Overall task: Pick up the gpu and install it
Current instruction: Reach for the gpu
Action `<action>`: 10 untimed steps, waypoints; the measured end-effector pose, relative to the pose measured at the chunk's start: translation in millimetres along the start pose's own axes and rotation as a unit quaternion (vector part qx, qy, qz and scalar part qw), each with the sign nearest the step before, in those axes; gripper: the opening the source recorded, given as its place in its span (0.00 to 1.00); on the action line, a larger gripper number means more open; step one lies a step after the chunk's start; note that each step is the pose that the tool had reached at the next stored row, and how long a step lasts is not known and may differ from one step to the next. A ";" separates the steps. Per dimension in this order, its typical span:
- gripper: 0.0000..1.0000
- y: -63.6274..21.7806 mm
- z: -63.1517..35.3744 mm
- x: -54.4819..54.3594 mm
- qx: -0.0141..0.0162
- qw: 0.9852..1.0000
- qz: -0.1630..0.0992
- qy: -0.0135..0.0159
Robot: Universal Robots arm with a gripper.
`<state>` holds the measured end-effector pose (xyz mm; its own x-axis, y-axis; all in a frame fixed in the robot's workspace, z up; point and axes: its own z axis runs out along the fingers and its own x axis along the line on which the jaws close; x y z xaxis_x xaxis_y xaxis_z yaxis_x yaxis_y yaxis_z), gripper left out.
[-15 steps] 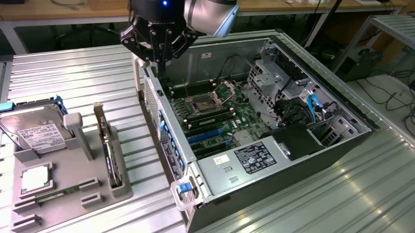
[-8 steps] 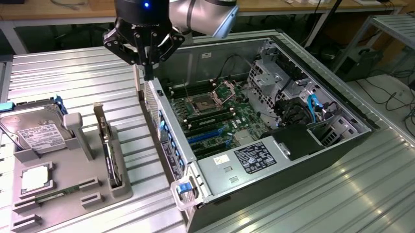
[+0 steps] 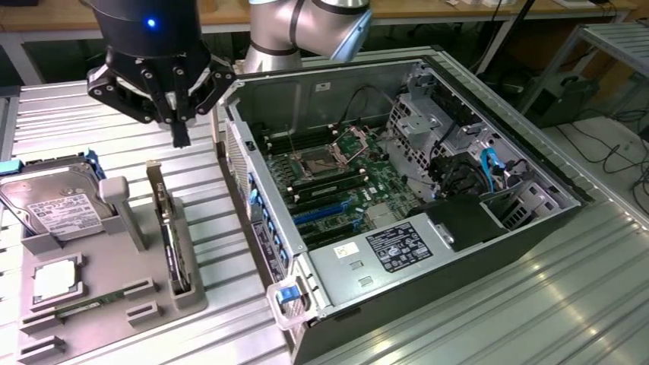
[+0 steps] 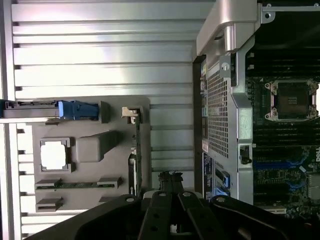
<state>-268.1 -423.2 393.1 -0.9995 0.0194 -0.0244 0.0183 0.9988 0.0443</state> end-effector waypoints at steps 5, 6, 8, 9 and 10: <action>0.11 -6.0 -0.3 5.4 0.000 1.000 -0.007 0.000; 0.11 -7.2 -0.4 6.1 0.000 1.000 -0.008 0.000; 0.11 -9.4 -0.6 8.0 0.000 1.000 -0.010 0.000; 0.11 -10.2 -0.6 9.1 0.000 1.000 -0.011 0.000; 0.11 -10.7 -0.6 10.3 0.000 1.000 -0.011 0.001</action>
<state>-278.6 -433.7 393.0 -0.9997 -0.0030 -0.0243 -0.0041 0.9990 0.0443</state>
